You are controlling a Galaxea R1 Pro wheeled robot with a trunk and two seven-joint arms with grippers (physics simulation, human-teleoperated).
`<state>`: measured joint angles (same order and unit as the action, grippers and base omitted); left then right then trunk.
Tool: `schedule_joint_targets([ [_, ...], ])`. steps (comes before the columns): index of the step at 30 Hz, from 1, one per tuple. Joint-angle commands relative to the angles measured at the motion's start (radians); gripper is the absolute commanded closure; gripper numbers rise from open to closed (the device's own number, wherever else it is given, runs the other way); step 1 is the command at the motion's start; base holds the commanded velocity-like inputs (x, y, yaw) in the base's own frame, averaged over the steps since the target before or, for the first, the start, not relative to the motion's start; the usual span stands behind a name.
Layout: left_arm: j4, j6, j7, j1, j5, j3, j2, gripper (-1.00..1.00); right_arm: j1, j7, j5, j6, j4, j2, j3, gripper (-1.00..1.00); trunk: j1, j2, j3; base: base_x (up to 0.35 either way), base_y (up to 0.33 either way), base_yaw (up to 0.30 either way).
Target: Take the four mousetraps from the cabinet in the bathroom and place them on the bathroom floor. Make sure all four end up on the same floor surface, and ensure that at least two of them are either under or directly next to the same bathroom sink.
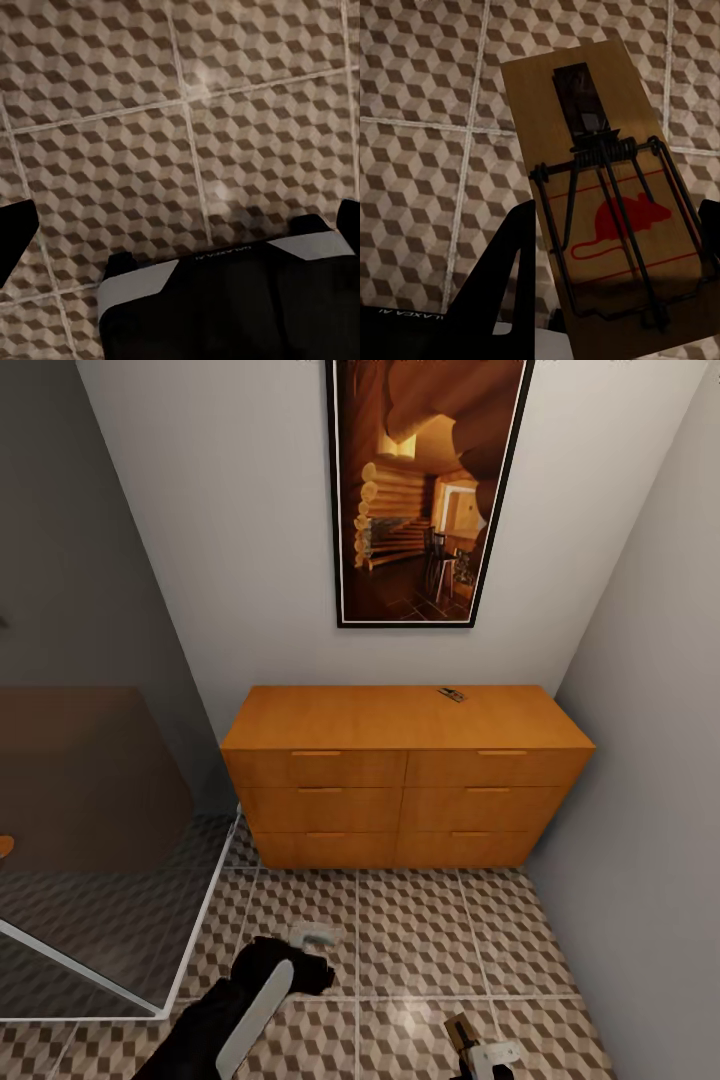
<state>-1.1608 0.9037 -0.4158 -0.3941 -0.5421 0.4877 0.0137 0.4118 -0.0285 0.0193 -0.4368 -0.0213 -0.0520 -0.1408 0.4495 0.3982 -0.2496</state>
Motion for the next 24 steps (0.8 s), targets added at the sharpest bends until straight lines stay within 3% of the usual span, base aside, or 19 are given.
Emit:
schedule_joint_targets([
  [1,-0.058,0.024,-0.06,-0.011,-0.005,-0.001,0.02,-1.0,0.001,-0.002,0.004,-0.003,0.001,0.0,-0.007,1.0,0.001,0.002,-0.002,0.0,0.0,0.0],
  [3,-0.182,0.072,-0.23,-0.071,-0.001,-0.006,0.085,-1.0,0.001,-0.002,0.004,-0.003,0.001,0.0,-0.007,1.0,0.001,0.002,-0.002,0.0,0.0,0.0],
  [4,-0.209,0.085,-0.29,-0.11,-0.001,-0.007,0.104,-1.0,0.001,-0.002,0.004,-0.003,0.001,0.0,-0.007,1.0,0.001,0.002,-0.002,0.0,0.0,0.0],
  [5,-0.217,0.09,-0.311,-0.129,-0.002,-0.008,0.11,-1.0,0.001,-0.002,0.004,-0.003,0.001,0.0,-0.007,1.0,0.001,0.002,-0.002,0.0,0.0,0.0],
  [7,-0.184,0.104,-0.368,-0.235,-0.009,-0.019,0.128,-1.0,0.001,-0.002,0.004,-0.003,0.001,0.0,-0.007,1.0,0.001,0.002,-0.002,0.0,0.0,0.0],
  [10,-0.08,0.11,-0.379,-0.331,-0.03,-0.05,0.133,-1.0,0.001,-0.002,0.004,-0.003,0.001,0.0,-0.008,1.0,0.001,0.002,-0.002,0.0,0.0,0.0],
  [11,-0.015,0.112,-0.374,-0.386,-0.054,-0.066,0.134,-1.0,0.001,-0.002,0.004,-0.003,0.001,0.0,-0.008,1.0,0.001,0.002,-0.002,0.0,0.0,0.0],
  [12,0.049,0.113,-0.361,-0.441,-0.091,-0.078,0.135,-1.0,0.001,-0.002,0.004,-0.003,0.001,0.0,-0.008,1.0,0.001,0.002,-0.002,0.0,0.0,0.0],
  [13,0.159,0.113,-0.328,-0.545,-0.201,-0.093,0.136,-1.0,0.001,-0.002,0.004,-0.003,0.001,0.0,-0.008,1.0,0.001,0.002,-0.002,0.0,0.0,0.0],
  [15,0.223,0.113,-0.311,-0.628,-0.324,-0.099,0.136,-1.0,0.001,-0.001,0.004,-0.003,0.001,0.0,-0.008,1.0,0.001,0.002,-0.002,0.0,0.0,0.0],
  [18,0.253,0.113,-0.302,-0.72,-0.484,-0.102,0.137,-1.0,0.001,-0.001,0.004,-0.003,0.001,0.0,-0.008,1.0,0.001,0.002,-0.002,0.0,0.0,0.0],
  [19,0.252,0.114,-0.3,-0.734,-0.523,-0.102,0.137,-1.0,0.001,-0.001,0.003,-0.003,0.001,0.0,-0.008,1.0,0.001,0.002,-0.002,0.0,0.0,0.0],
  [21,0.243,0.116,-0.299,-0.748,-0.566,-0.094,0.136,-1.0,0.001,-0.001,0.003,-0.003,0.001,0.0,-0.008,1.0,0.001,0.002,-0.002,0.0,0.0,0.0],
  [24,0.237,0.12,-0.298,-0.754,-0.584,-0.072,0.135,-1.0,0.001,-0.001,0.002,-0.003,0.001,0.0,-0.008,1.0,0.001,0.002,-0.002,0.0,0.0,0.0],
])
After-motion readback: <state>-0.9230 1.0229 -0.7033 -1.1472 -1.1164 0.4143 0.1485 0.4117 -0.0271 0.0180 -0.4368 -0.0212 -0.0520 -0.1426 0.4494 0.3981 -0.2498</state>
